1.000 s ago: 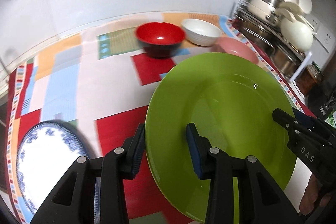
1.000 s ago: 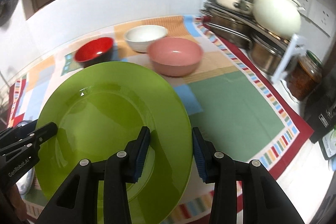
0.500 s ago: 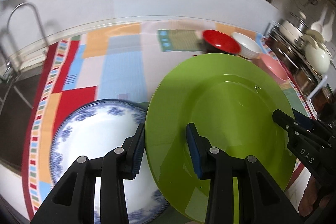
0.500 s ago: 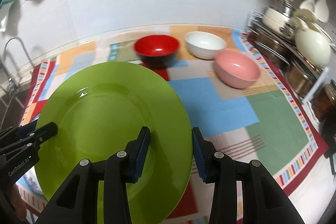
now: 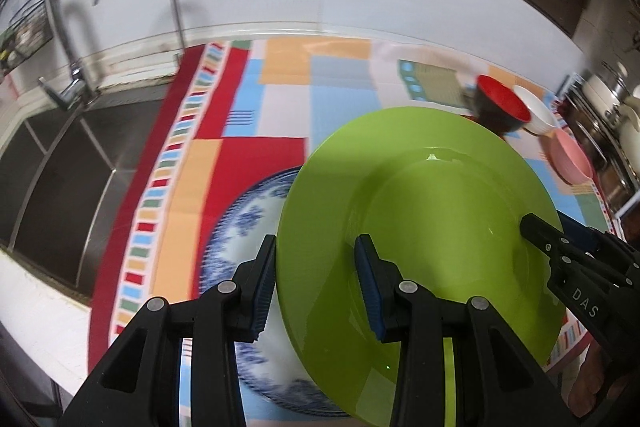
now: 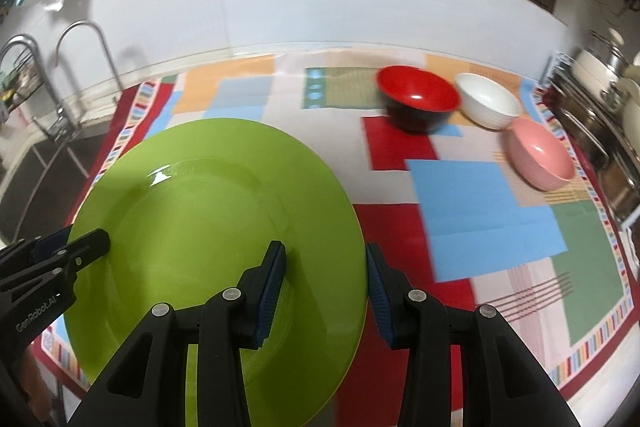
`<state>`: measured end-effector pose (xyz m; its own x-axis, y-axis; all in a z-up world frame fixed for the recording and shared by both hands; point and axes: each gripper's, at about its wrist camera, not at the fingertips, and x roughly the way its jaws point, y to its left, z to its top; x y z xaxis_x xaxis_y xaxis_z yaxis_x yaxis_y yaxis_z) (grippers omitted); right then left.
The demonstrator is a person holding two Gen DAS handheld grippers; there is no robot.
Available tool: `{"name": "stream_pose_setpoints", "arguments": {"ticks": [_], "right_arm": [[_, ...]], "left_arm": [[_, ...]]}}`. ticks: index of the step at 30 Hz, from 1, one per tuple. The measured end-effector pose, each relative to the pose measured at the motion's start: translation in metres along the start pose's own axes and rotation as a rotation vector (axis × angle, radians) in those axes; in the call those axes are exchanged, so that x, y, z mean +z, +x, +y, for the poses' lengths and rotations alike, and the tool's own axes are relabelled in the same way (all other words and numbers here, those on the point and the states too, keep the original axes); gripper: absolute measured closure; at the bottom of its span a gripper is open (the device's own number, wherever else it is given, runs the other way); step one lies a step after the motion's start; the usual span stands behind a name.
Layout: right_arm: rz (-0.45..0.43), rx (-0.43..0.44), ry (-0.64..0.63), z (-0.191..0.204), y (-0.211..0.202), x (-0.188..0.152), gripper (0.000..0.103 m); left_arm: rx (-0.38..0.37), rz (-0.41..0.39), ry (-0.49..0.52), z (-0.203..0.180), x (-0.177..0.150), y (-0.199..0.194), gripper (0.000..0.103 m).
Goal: Organize plates and bowls
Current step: 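Lift the lime-green plate with both grippers and carry it over the blue-patterned plates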
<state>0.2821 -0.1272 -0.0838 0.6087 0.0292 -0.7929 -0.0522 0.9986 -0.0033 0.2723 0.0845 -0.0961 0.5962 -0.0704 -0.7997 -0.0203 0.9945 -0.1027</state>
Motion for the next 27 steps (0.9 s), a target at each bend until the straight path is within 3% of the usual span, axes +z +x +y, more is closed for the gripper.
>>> {"name": "stream_pose_setpoints", "arguments": {"ticks": [13,27], "right_arm": [[0.072,0.064,-0.067,0.061,0.039,-0.002,0.062],[0.146,0.069,-0.043,0.064,0.067,-0.012,0.062]], "left_arm": [[0.058,0.071,-0.072,0.054,-0.012,0.026,0.065],[0.068,0.124,-0.038,0.056,-0.015,0.049,0.064]]}}
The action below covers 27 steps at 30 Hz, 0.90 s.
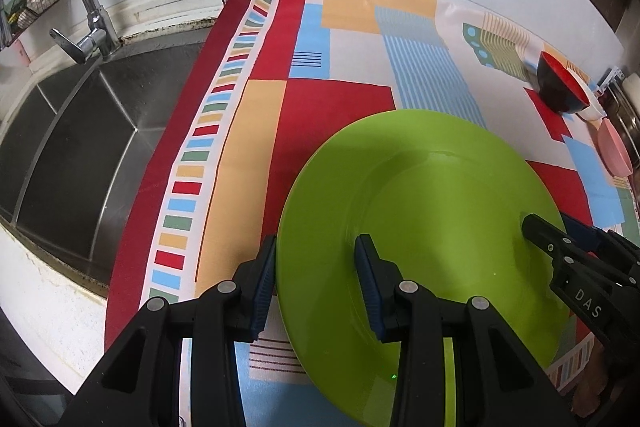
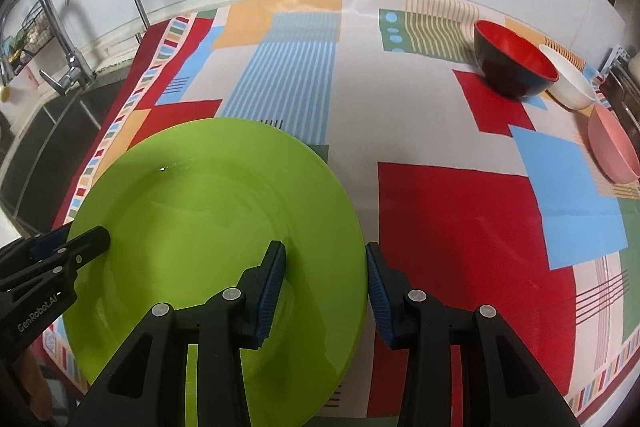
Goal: Organize plates and bowls
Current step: 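Lift the lime-green plate with both grippers and carry it over the blue-patterned plates, then lower the green plate onto the blue-patterned plates and open both grippers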
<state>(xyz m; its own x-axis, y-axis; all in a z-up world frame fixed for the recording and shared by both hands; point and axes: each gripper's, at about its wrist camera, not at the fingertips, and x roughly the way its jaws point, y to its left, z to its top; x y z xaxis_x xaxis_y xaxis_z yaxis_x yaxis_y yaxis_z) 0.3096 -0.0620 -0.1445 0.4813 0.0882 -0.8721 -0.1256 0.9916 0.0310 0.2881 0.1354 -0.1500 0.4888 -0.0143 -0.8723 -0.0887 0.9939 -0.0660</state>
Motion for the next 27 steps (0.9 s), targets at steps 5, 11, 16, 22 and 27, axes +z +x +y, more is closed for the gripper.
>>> {"name": "stream_pose_setpoints", "arguments": {"ticks": [5,11,16,22,27], "right_arm": [[-0.001,-0.004,-0.015,0.0,0.001,0.001,0.062],[0.0,-0.001,-0.024,0.001,0.002,0.001,0.06],[0.004,0.004,-0.004,-0.003,0.002,0.001,0.049],[-0.024,0.036,0.021,-0.011,-0.009,0.003,0.049],[-0.044,0.047,0.095,-0.025,-0.017,0.006,0.036]], "left_arm": [[0.013,0.001,0.017,-0.002,-0.001,0.001,0.065],[0.036,-0.01,0.015,-0.002,-0.001,0.001,0.061],[0.07,-0.04,0.017,-0.005,0.001,-0.006,0.047],[0.063,-0.077,0.028,-0.013,0.008,-0.02,0.038],[0.036,-0.105,0.058,-0.027,0.018,-0.031,0.032]]}}
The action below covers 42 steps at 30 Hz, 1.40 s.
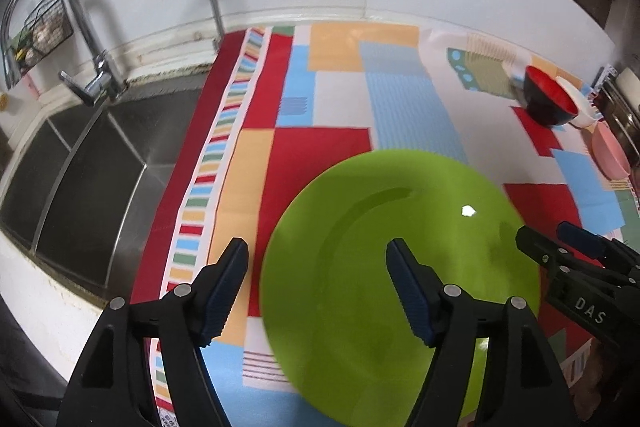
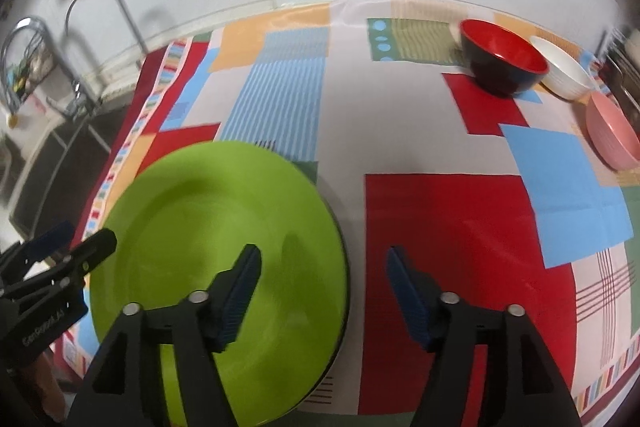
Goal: Organize plates and bowls
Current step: 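Lower the green plate onto the blue-patterned plates and open both grippers, then move both grippers to the red bowl and grip its rim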
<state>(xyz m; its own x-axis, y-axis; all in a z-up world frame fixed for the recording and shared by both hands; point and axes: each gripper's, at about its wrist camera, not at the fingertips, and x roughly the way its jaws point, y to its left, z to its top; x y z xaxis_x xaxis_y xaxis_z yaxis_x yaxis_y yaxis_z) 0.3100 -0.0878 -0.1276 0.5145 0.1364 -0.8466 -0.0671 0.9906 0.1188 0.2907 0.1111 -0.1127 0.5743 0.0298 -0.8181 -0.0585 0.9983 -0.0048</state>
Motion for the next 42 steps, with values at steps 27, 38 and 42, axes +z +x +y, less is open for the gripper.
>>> {"name": "stream_pose_setpoints", "arguments": {"ticks": [27,38,42], "right_arm": [[-0.246,-0.187,0.142,-0.147,-0.07,0.065,0.036],[-0.22,-0.146,0.205,-0.214,-0.047,0.11,0.04],[-0.206,-0.134,0.215,-0.226,-0.032,0.122,0.045]], "left_arm": [[-0.227,-0.158,0.244,-0.175,0.099,-0.023,0.039],[-0.226,-0.149,0.299,-0.246,0.152,0.008,0.041],[-0.242,-0.112,0.311,-0.264,0.169,0.031,0.043]]}}
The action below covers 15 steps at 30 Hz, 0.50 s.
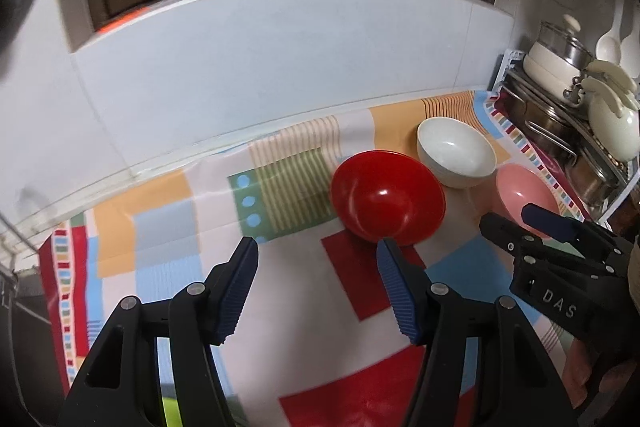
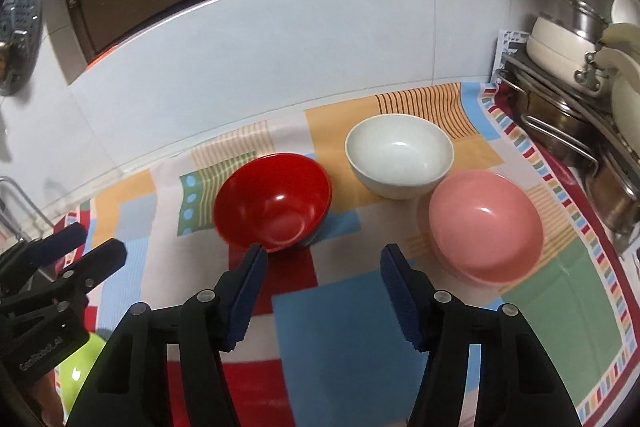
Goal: Organize plates and bowls
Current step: 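Move both grippers to the red bowl and grip its rim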
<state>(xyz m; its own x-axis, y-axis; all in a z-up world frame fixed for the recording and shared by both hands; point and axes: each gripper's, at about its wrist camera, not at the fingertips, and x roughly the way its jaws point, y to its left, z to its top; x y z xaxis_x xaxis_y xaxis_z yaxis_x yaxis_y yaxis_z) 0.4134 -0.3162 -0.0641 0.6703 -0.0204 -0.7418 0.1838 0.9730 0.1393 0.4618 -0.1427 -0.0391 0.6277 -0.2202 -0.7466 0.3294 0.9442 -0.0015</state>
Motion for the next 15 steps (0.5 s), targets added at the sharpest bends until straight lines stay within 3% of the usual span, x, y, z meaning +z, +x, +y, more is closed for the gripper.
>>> {"name": "stream_pose_setpoints", "arguments": {"ticks": [15], "right_arm": [[0.122,0.014,0.029,-0.007,0.09,0.029,0.061]], "left_arm": [[-0.05,0.146,0.015,-0.007,0.032,0.108,0.053]]}}
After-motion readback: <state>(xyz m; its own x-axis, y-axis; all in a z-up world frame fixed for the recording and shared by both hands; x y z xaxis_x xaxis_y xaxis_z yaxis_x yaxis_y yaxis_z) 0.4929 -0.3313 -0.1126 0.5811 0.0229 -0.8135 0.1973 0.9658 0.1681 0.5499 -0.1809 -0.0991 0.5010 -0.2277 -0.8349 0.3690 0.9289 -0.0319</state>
